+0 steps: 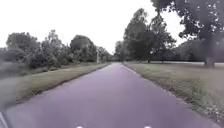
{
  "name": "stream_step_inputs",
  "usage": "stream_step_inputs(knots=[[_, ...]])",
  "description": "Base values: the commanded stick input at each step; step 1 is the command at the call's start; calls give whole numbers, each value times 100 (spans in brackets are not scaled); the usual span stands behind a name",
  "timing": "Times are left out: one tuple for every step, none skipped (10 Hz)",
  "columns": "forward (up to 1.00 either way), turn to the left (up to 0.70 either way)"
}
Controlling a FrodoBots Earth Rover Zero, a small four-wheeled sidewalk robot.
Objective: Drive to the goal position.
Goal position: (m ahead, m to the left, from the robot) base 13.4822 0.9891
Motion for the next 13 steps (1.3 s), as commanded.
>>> stream_step_inputs(knots=[[69, 14], [69, 7], [69, 0], [69, 0], [69, -5], [69, -14], [69, -14], [69, -14], [69, -14], [69, -14], [69, -14], [69, -9], [69, 0]])
